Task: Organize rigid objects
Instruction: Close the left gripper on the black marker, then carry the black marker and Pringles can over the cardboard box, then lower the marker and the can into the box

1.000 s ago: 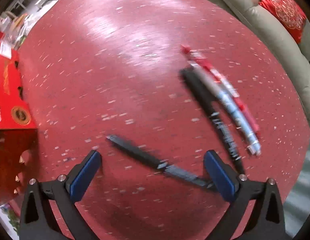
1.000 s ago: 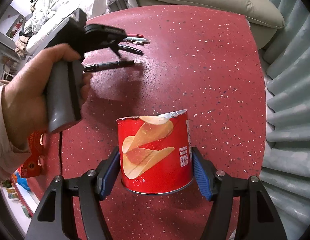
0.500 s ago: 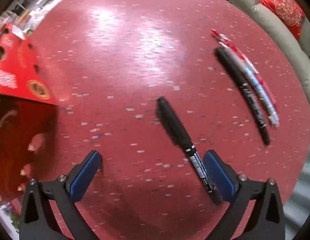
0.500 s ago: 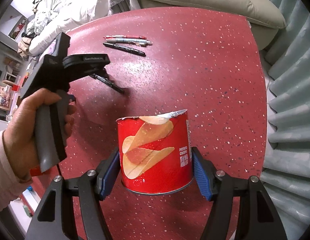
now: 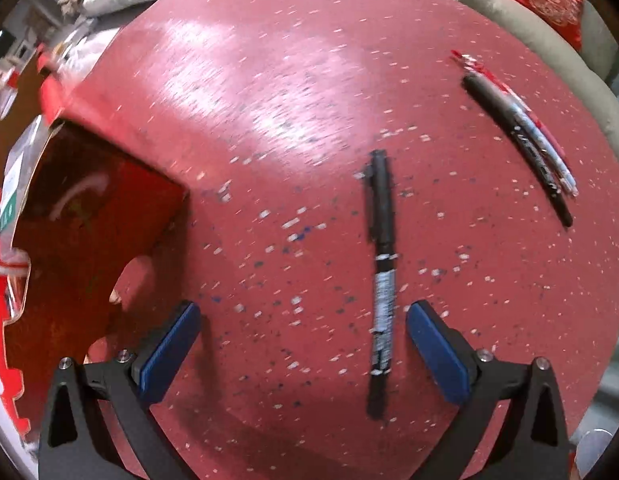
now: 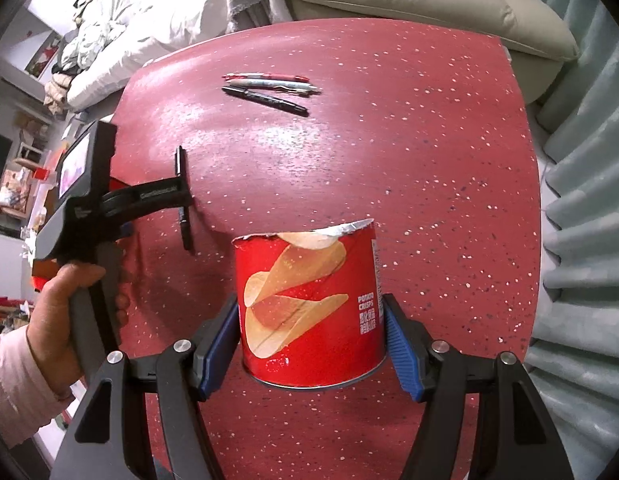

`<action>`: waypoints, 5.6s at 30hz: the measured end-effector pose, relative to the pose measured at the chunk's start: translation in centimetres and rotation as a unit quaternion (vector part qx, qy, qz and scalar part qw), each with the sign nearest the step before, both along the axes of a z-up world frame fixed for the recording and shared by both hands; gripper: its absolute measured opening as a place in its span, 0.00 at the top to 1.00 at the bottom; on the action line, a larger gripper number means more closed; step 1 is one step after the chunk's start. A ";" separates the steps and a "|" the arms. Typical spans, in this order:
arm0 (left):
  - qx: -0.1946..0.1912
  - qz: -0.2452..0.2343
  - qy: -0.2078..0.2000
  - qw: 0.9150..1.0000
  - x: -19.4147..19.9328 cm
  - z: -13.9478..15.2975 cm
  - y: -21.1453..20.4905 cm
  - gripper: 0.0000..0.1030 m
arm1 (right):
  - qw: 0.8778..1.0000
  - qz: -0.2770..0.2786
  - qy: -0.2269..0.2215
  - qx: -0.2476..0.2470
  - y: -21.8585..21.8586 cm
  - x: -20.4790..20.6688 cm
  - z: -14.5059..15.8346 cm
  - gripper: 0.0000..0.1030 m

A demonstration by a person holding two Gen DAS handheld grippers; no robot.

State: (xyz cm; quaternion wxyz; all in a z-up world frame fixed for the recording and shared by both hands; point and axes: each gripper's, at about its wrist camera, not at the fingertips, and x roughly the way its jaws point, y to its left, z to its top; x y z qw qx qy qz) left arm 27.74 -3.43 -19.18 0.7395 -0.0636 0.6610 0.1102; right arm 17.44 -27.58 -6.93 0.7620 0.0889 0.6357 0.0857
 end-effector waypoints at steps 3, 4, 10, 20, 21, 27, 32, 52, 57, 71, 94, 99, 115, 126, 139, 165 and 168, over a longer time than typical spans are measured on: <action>-0.005 -0.014 -0.006 1.000 -0.3 0.4 -2.1 0.00 | 1.000 0.008 0.001 -0.003 0.4 0.1 0.1 0.34; -0.006 -0.013 -0.008 1.000 -0.5 0.7 -2.3 0.00 | 1.000 0.011 0.001 -0.004 0.5 0.1 0.1 0.34; -0.032 0.004 -0.008 0.999 -1.4 1.0 -1.9 0.00 | 1.000 0.020 0.000 -0.007 0.9 0.1 0.4 0.34; -0.035 -0.045 -0.009 0.998 -0.4 3.2 -4.3 0.49 | 0.999 0.030 -0.005 -0.008 1.8 -0.2 1.4 0.34; -0.038 -0.053 -0.007 0.998 -0.7 3.5 -4.7 0.74 | 0.999 0.031 -0.006 -0.009 1.9 -0.2 1.5 0.34; -0.067 -0.076 0.005 0.995 -2.0 5.1 -4.6 0.91 | 0.999 0.034 -0.012 -0.012 2.5 -0.3 2.2 0.34; -0.062 -0.130 -0.023 0.989 -6.6 9.1 -4.8 0.91 | 0.999 0.033 -0.010 -0.012 3.0 -0.6 2.4 0.34; -0.079 -0.220 -0.045 0.971 -13.8 11.8 5.3 0.91 | 0.999 -0.016 0.030 -0.033 10.4 -7.1 3.2 0.34; -0.081 -0.241 -0.053 0.966 -14.8 12.4 6.8 0.91 | 0.998 -0.036 0.032 -0.037 12.2 -8.5 3.9 0.34; -0.096 -0.281 -0.058 0.953 -16.3 13.4 7.0 0.91 | 0.997 -0.056 0.031 -0.051 14.4 -10.3 5.5 0.34; -0.128 -0.224 -0.119 0.959 -16.7 16.3 12.0 0.91 | 0.998 -0.014 0.022 -0.065 17.9 -9.4 7.5 0.34; -0.112 -0.160 -0.134 0.971 -16.7 17.0 17.1 0.91 | 0.998 0.033 0.002 -0.056 22.1 -7.8 8.7 0.34; -0.040 -0.020 -0.112 0.993 -16.8 14.1 29.9 0.91 | 0.980 0.198 -0.031 -0.001 39.9 -3.2 8.6 0.34; -0.057 -0.019 -0.087 0.994 -14.4 11.2 29.0 0.91 | 0.983 0.182 0.004 -0.015 41.1 -1.1 6.1 0.34; -0.049 -0.021 -0.058 0.997 -13.5 9.0 29.0 0.91 | 0.984 0.172 0.025 -0.024 40.3 0.2 4.4 0.34; -0.032 -0.019 -0.039 0.999 -12.5 6.7 29.3 0.91 | 0.980 0.187 0.050 -0.047 41.8 1.3 0.6 0.34; -0.031 -0.020 -0.038 0.999 -12.3 6.4 29.2 0.91 | 0.979 0.191 0.053 -0.053 42.2 1.5 0.0 0.34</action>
